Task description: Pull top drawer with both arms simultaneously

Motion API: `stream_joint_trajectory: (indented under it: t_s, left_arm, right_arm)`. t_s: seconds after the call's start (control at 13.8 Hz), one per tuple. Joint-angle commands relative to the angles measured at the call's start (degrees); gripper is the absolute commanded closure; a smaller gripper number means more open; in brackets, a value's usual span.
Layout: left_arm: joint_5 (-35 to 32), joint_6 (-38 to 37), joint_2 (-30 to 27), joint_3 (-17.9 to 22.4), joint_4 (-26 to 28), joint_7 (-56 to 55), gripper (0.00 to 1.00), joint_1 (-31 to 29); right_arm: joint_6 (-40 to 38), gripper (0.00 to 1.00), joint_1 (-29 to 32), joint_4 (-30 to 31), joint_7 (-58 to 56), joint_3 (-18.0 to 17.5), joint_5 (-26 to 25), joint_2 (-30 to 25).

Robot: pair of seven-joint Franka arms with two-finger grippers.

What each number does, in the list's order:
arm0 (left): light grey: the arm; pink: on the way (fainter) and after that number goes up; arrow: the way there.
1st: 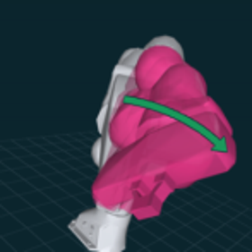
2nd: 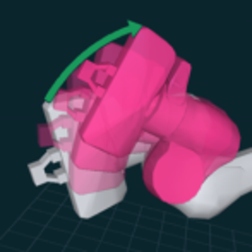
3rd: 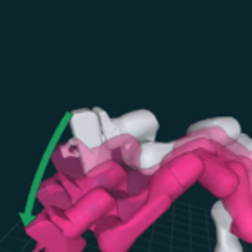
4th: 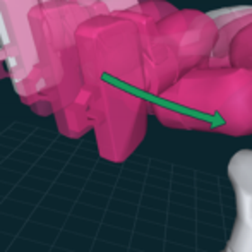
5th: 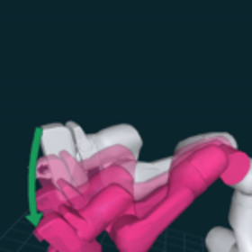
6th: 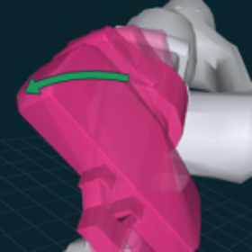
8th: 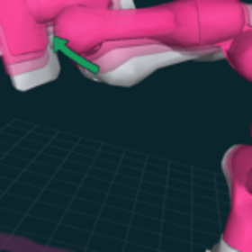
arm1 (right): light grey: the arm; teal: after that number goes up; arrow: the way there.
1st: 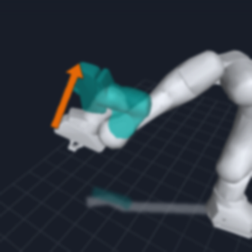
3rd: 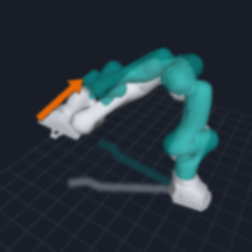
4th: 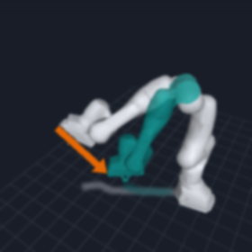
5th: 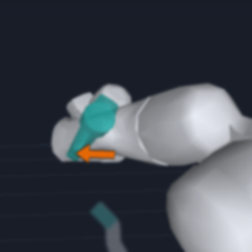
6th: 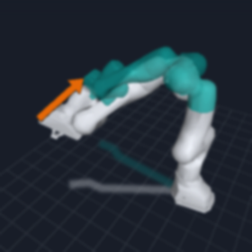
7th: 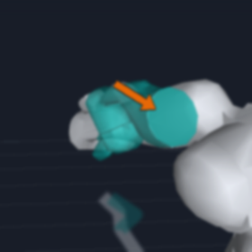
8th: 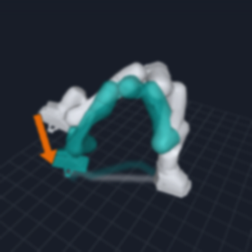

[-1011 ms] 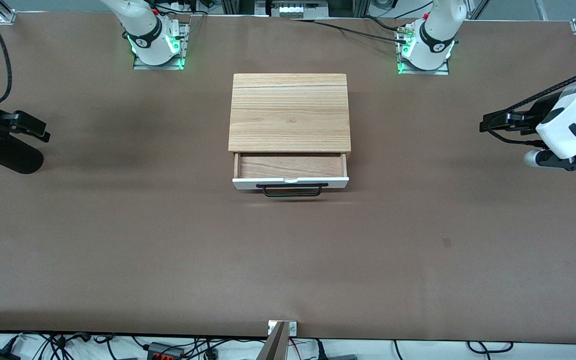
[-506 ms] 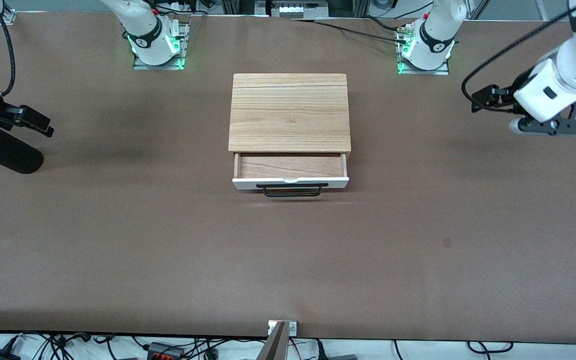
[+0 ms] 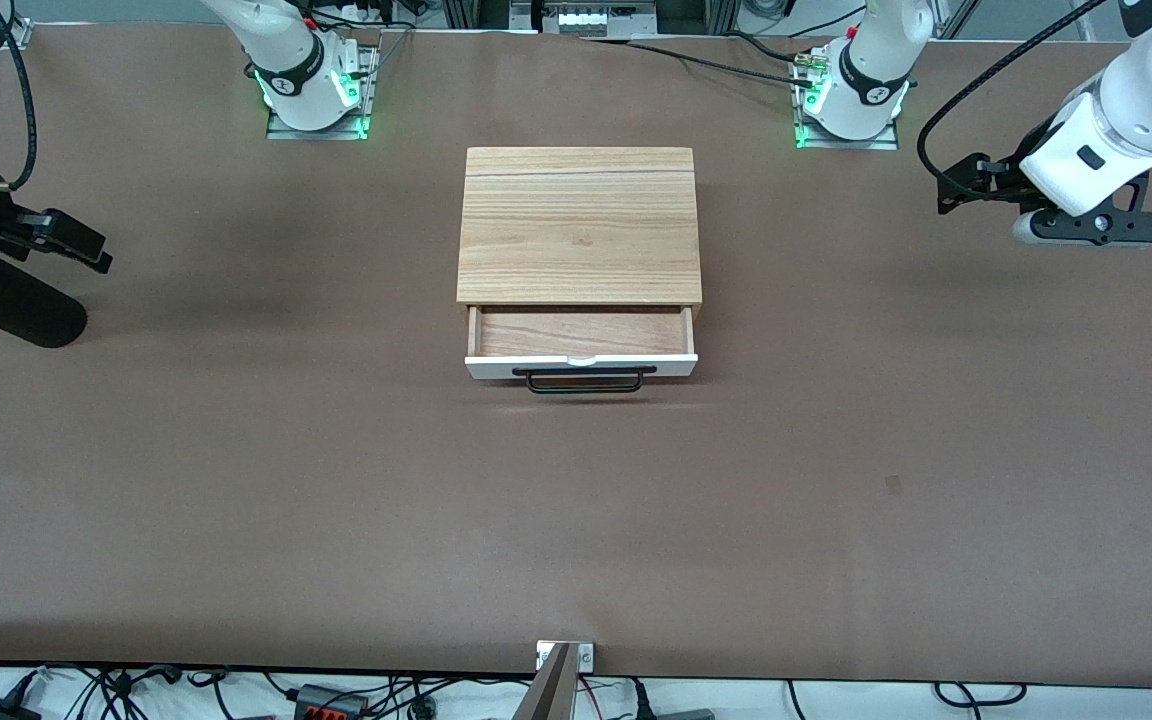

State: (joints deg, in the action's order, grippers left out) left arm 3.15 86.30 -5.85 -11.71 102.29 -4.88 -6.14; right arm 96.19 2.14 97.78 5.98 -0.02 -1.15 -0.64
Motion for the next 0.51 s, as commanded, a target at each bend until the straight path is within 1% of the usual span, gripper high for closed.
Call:
stream_joint_trajectory:
  t_s: [0.0, 0.43]
  left_arm:
    - [1.68, 0.71, -0.22, -0.15, 0.55, 0.04, 0.0, -0.8]
    - [2.47, 0.27, 0.49, 0.29, 0.37, -0.04, 0.0, -1.24]
  right_arm:
    - [-1.09, 0.0, 0.14, -0.49, -0.53, -0.33, 0.18, -0.33]
    - [-1.09, 0.0, -0.12, -0.57, -0.62, -0.51, 0.18, -0.42]
